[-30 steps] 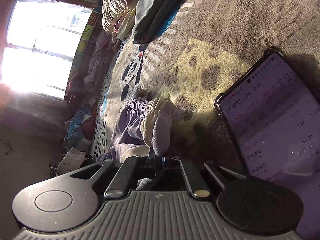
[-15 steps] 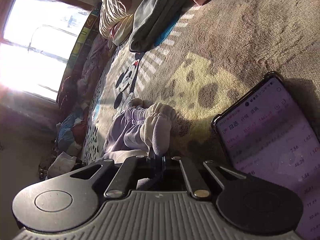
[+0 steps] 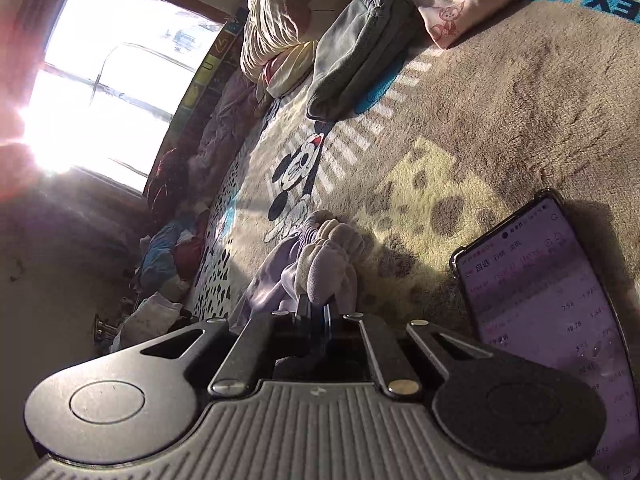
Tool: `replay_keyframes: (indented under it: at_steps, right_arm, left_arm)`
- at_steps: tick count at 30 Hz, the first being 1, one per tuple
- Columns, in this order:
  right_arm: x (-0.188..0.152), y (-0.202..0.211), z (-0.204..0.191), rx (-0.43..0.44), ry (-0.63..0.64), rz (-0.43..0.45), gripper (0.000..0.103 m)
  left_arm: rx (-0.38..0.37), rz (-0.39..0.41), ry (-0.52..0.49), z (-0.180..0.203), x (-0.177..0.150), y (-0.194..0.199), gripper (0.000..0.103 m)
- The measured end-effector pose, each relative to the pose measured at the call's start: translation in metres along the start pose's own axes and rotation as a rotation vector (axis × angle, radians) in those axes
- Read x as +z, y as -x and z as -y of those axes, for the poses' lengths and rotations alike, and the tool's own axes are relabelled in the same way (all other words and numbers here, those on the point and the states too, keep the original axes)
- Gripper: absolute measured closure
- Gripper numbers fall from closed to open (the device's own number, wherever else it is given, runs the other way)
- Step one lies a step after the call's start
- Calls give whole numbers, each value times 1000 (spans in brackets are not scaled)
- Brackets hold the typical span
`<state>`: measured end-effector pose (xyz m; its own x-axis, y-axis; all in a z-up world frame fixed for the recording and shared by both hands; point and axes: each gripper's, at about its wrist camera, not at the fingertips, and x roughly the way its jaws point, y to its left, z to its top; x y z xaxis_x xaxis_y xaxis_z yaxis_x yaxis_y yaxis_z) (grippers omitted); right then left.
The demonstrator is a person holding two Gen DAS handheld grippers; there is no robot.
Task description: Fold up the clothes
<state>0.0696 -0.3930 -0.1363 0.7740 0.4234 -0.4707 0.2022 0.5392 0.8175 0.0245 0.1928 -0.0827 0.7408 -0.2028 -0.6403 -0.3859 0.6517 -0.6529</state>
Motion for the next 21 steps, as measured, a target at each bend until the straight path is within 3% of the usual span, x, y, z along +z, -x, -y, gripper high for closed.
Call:
replay_keyframes:
  at_steps: [2, 4, 8, 10, 16, 21]
  right_arm:
    - [-10, -2, 8, -55, -4, -43, 95]
    - [-21, -1, 13, -93, -12, -69, 95]
    - [-28, 14, 8, -123, 8, -51, 90]
    - [-25, 23, 2, -143, 30, -28, 90]
    - [-13, 45, -12, -176, 92, 65, 90]
    - [-3, 26, -24, -171, 164, 66, 90]
  left_arm:
    - [84, -35, 8, -13, -11, -10, 97]
    - [99, -11, 17, -17, -13, -5, 81]
    - [104, 78, -37, 6, -2, 8, 67]
    - [72, 94, -52, 17, 4, 6, 60]
    - [-41, 74, -85, 56, 17, -21, 60]
    - [-56, 8, -97, 81, 25, -71, 60]
